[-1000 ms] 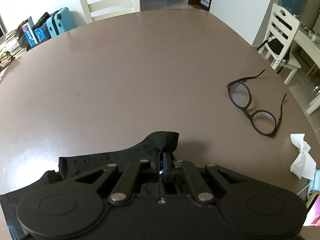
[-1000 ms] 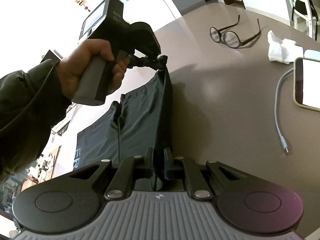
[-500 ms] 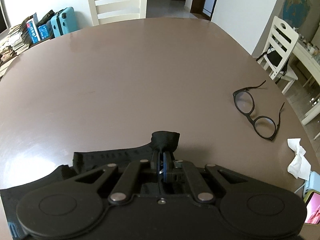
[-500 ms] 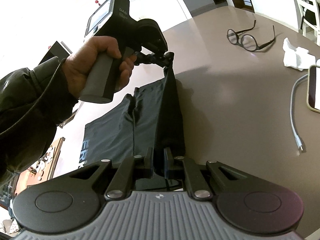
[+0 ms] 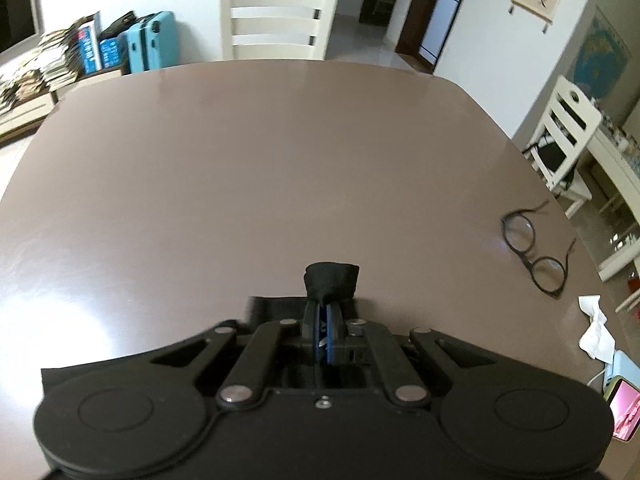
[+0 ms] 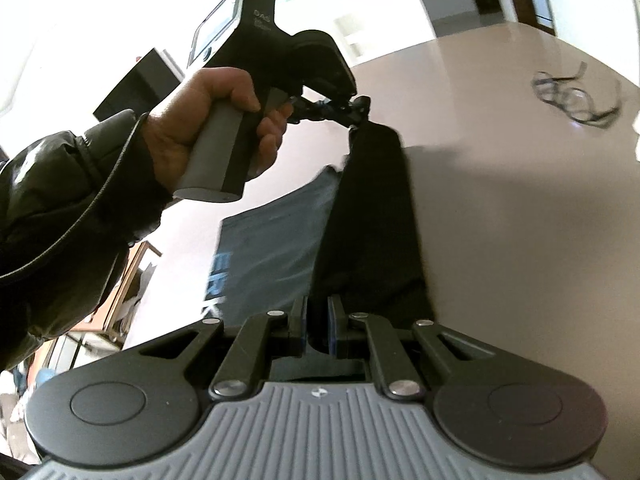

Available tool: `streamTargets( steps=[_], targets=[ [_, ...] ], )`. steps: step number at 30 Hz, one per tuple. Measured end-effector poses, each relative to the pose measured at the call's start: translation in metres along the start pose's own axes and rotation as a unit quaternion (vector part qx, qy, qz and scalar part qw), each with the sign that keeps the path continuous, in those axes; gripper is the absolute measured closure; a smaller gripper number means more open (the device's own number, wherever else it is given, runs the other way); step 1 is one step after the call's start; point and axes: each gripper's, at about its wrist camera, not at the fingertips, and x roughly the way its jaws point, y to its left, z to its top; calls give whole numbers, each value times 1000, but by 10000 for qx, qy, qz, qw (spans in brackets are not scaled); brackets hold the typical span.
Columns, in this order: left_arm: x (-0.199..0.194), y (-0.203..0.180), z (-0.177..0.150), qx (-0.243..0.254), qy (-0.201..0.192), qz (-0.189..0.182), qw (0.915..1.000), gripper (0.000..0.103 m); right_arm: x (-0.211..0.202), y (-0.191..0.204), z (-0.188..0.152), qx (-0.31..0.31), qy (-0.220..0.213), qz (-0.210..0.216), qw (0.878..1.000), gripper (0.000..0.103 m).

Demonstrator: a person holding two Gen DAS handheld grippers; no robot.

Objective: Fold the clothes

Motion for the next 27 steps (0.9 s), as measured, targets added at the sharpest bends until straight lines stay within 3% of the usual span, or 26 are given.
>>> streamTargets(
  steps=[13,27],
  targets=[
    [-32,130,-20,-663,-267,-140,9973,99,61,100,-9,-710,624,283,9951,93],
    [-35,229,-65,-1472,-198,-143,9888,99,106,144,-15,-1213,1554,338,9798,93]
  ],
)
